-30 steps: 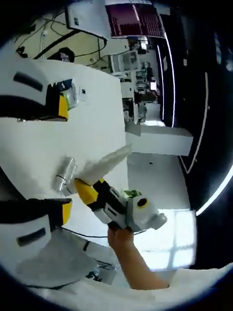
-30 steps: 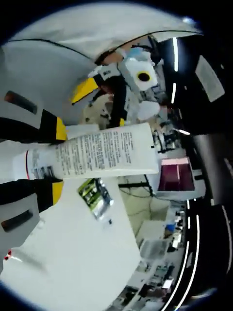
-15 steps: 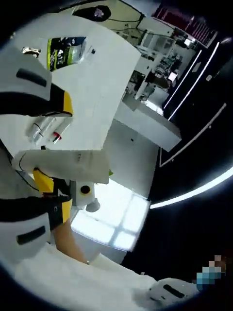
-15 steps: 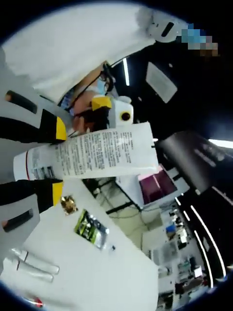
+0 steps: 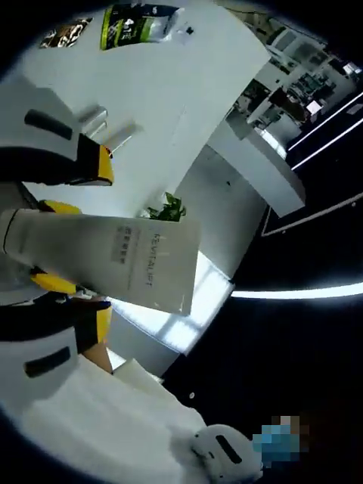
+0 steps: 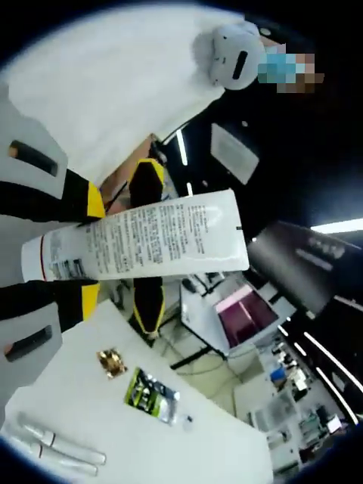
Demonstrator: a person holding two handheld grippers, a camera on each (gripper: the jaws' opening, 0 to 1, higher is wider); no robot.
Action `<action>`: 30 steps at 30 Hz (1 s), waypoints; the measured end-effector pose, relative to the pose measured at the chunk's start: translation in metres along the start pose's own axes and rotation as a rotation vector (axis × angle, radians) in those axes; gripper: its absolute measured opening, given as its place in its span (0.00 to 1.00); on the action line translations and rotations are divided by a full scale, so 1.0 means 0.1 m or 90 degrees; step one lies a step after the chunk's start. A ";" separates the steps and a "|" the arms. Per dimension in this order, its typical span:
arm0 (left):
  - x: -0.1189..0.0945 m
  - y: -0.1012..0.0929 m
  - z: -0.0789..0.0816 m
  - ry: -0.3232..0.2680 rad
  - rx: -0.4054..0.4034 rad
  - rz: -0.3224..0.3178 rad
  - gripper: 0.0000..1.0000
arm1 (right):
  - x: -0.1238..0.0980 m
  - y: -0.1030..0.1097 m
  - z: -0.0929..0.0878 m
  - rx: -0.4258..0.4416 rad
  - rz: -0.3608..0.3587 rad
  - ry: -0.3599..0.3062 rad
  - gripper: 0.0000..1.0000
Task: Arrange the skincare products in the storage area until every visible bottle or jar stands upright without overlapping.
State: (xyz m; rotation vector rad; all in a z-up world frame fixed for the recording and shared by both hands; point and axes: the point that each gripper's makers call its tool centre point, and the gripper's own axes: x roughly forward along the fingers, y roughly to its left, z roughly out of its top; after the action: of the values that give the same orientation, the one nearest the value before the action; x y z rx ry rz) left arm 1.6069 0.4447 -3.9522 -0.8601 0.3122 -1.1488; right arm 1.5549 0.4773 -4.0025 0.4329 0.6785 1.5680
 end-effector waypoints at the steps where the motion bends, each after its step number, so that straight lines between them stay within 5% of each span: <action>1: 0.00 -0.03 -0.01 0.004 -0.004 -0.011 0.48 | 0.00 0.01 0.00 0.009 0.006 -0.002 0.24; 3: -0.01 -0.09 -0.04 0.013 -0.012 -0.033 0.39 | -0.01 0.04 -0.01 0.027 0.017 -0.005 0.24; 9: -0.04 -0.06 -0.03 0.016 0.006 -0.005 0.35 | 0.01 0.07 -0.04 0.080 0.038 -0.002 0.26; 15: -0.07 0.10 0.16 -0.044 0.019 0.083 0.33 | 0.02 -0.01 0.12 0.099 0.018 -0.044 0.27; 18: -0.05 0.19 0.20 -0.042 0.050 0.130 0.32 | 0.06 -0.07 0.17 0.088 0.002 -0.047 0.33; 24: -0.06 0.41 0.23 -0.047 0.090 0.247 0.32 | 0.19 -0.32 0.14 -0.009 -0.109 0.010 0.32; 30: -0.25 0.60 0.30 -0.075 0.109 0.353 0.33 | 0.35 -0.49 0.14 -0.001 -0.196 -0.006 0.30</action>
State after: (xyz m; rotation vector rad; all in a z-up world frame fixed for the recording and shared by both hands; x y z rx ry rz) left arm 1.6555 0.4888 -3.9816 -0.6309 0.3243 -0.5970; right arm 1.5973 0.5148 -4.0279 0.3165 0.7012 1.2748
